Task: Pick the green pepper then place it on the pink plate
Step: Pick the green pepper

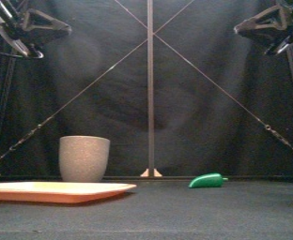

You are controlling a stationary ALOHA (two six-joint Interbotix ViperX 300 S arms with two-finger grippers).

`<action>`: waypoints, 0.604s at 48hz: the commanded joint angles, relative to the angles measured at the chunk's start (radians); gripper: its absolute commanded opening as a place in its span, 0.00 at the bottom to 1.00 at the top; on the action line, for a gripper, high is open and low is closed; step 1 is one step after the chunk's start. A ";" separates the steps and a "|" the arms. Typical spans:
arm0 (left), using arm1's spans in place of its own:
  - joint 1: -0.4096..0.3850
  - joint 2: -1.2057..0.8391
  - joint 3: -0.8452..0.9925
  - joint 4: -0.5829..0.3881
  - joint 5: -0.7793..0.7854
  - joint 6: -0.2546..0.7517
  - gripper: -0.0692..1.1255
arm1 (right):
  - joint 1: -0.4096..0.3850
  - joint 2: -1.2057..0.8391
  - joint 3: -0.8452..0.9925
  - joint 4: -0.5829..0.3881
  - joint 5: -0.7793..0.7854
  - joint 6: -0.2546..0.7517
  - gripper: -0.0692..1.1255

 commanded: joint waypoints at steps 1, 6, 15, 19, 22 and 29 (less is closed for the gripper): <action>0.002 0.015 -0.032 0.002 0.048 0.003 0.15 | -0.009 0.034 -0.002 0.015 0.005 0.006 0.14; 0.003 0.014 -0.035 0.003 0.112 0.006 0.15 | -0.051 0.094 -0.006 0.041 0.035 0.017 0.15; 0.057 0.014 -0.034 0.008 0.255 0.008 0.15 | -0.144 0.222 -0.021 0.038 0.087 0.017 0.19; 0.091 0.014 -0.029 0.005 0.296 0.006 0.15 | -0.181 0.276 -0.023 0.031 0.101 0.017 0.23; 0.112 0.014 -0.028 0.005 0.314 0.006 0.15 | -0.209 0.325 -0.026 0.025 0.106 0.018 0.30; 0.129 0.014 -0.018 0.005 0.319 0.006 0.15 | -0.227 0.426 -0.055 0.025 0.106 0.017 0.48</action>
